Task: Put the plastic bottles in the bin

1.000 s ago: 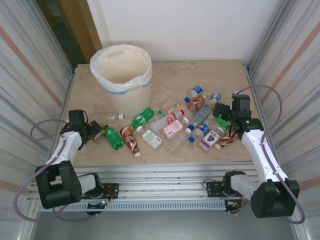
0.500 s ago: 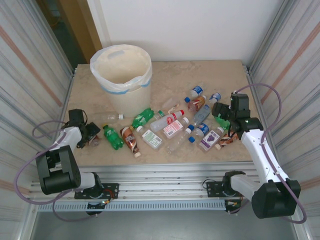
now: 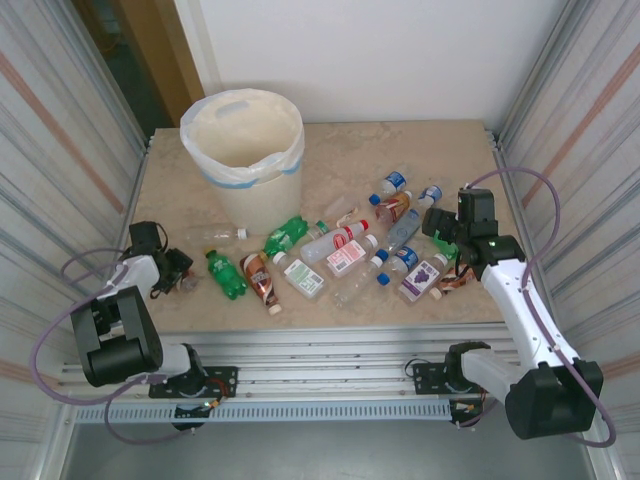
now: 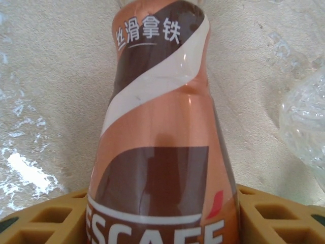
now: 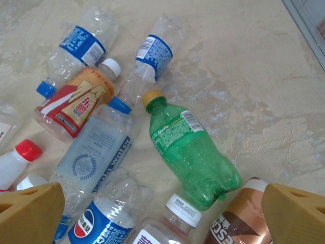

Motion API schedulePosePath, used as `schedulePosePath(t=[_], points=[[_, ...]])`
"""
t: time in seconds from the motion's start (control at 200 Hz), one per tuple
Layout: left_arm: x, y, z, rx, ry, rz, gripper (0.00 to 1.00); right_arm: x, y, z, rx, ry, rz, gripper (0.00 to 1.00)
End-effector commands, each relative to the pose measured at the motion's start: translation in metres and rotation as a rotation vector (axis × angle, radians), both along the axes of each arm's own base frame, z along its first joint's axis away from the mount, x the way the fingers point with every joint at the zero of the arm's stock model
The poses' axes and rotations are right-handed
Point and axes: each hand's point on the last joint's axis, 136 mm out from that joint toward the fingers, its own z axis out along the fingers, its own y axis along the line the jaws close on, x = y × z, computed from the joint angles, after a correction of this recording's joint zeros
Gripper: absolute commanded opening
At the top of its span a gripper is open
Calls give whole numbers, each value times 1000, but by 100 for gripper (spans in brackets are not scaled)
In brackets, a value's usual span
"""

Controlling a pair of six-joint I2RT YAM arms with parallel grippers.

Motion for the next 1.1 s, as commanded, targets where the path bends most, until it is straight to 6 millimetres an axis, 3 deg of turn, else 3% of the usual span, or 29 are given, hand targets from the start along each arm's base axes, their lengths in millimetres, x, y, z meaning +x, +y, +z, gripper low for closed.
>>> schedulePosePath(t=[0.0,0.16,0.286,0.351,0.541,0.811,0.937,1.097], points=[[-7,-3,2,-16,3,0,45,-1,-3,24,3,-52,-32,98],[-5,-1,42,24,-79,-5,41,-5,-3,27,0,-59,-32,98],[-5,0,96,76,-200,-16,37,-6,-4,24,-1,-50,-39,98],[-4,-2,126,99,-279,-26,36,-10,-5,32,5,-80,-42,98],[-1,-20,216,161,-491,-106,33,-13,-4,31,9,-73,-42,98],[16,-65,335,215,-753,-285,30,-19,-5,33,18,-66,-46,98],[33,-93,376,239,-842,-385,29,-21,-4,33,30,-63,-53,98],[64,-136,413,281,-923,-521,29,-25,-7,30,41,-39,-82,98]])
